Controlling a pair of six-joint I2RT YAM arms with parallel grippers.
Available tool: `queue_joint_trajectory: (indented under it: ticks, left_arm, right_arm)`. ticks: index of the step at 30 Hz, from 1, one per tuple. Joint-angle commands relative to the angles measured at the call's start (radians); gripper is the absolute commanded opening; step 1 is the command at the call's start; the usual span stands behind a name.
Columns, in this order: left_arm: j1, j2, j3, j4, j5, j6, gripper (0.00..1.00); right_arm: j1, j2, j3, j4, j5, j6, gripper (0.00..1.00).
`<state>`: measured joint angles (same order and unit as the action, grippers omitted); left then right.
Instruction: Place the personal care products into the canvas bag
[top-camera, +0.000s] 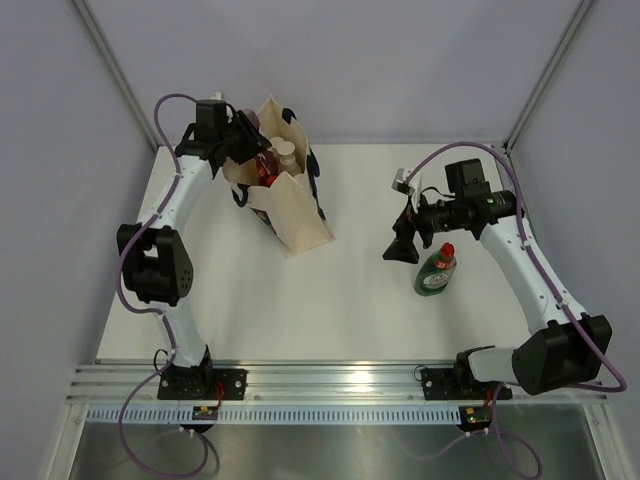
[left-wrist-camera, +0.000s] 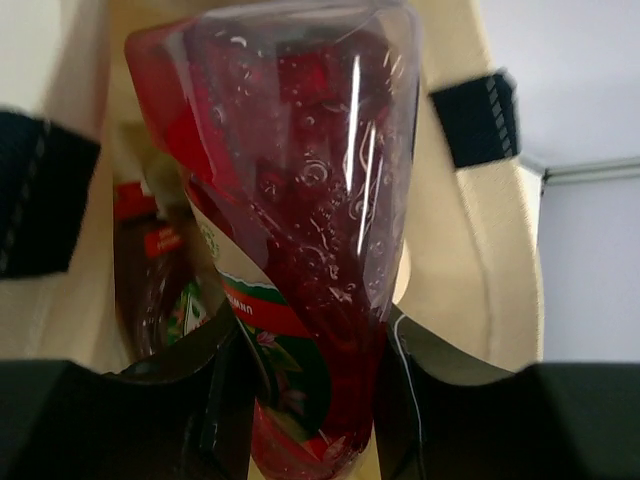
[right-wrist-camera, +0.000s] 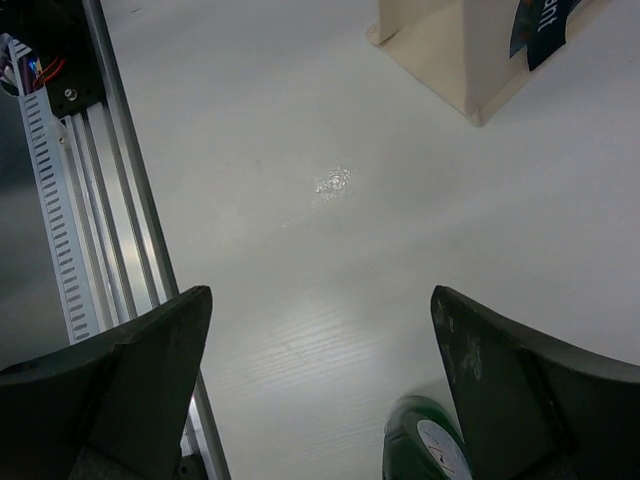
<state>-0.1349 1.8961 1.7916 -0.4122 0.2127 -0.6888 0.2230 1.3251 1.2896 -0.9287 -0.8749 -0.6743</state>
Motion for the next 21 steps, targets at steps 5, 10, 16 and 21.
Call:
queue_joint_trajectory:
  ticks: [5,10,16,21]
  left_arm:
    - [-0.008,-0.222,-0.141,0.190,0.112,-0.002,0.45]
    - [-0.009,-0.287,-0.221,0.196,0.155,0.026,0.93]
    - [-0.008,-0.331,-0.218,0.168,0.151,0.092,0.99]
    - [-0.008,-0.414,-0.182,0.130,0.117,0.231,0.99]
  right_arm:
    - [-0.014,-0.026,-0.018,0.131,0.079,0.093,1.00]
    - [-0.059,-0.113,-0.067,0.387,0.214,0.254,1.00]
    - [-0.085,-0.037,0.034,0.178,0.141,0.093,0.99]
    - [-0.149,-0.010,0.142,-0.175,0.071,-0.266,0.99]
